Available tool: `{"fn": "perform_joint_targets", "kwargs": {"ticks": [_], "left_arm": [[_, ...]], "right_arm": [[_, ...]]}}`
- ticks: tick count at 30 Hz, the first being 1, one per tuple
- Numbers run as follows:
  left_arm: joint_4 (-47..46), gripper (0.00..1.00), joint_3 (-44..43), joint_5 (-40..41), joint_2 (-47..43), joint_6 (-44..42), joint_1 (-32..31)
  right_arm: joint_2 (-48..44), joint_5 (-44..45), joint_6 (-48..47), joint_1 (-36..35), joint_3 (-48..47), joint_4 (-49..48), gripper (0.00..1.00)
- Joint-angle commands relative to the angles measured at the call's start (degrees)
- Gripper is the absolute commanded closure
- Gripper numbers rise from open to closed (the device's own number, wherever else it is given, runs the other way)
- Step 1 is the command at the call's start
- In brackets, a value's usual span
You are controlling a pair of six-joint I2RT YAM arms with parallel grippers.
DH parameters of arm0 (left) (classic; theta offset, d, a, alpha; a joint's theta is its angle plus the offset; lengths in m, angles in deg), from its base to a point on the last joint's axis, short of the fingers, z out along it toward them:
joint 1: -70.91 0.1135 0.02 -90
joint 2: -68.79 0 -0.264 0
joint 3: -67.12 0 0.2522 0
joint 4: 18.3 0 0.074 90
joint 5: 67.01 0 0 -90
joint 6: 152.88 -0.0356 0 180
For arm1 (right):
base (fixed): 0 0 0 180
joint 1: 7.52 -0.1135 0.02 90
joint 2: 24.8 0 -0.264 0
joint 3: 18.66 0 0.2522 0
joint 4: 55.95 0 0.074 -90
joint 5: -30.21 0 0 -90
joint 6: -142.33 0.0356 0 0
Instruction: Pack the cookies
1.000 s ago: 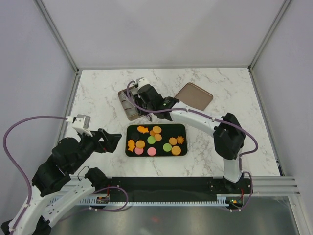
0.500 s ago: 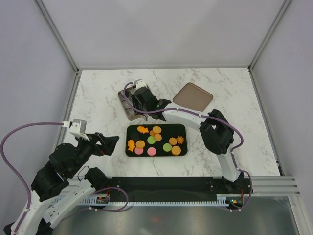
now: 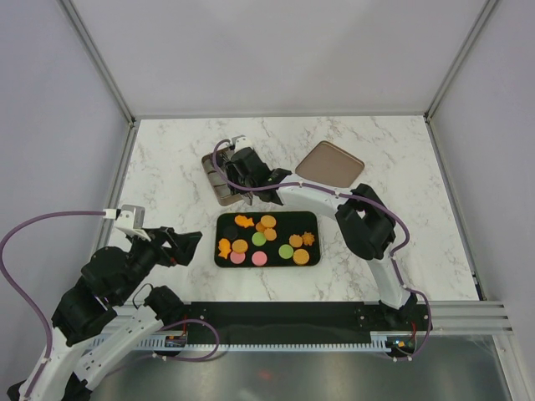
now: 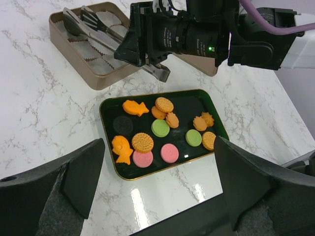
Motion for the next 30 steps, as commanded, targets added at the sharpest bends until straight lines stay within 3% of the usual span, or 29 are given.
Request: {"fn": "perform_joint_targets", "kwargs": {"ticks": [1,11,23,26,30], "left_arm": [[-1.9,0.0,0.3,1.6,-0.1,-0.2,-0.2],[-2.0,0.0,0.5,1.9,-0.1,0.0,-0.2],[-1.9,0.01,0.4,2.4,0.5,0.1,-0.2],[-1.8,0.01,0.2,2.8,2.6,0.2,-0.2],[-0.8,0.03,-1.3,2.8,7.6,0.3,-0.2]], "right_arm": [[-0.3,-1.3,1.0,0.0,-2.7,-3.4,0.49],[-1.7,-1.7,1.7,-0.1,-1.6,-3.4,0.44],[-15.9,-0.4,1.7,0.5,1.6,2.6,0.46],[-23.8,-0.8,1.9,0.6,7.7,5.3,0.46],[-36.4,-2.6,4.0,0.4,23.0,7.2,0.47]]}}
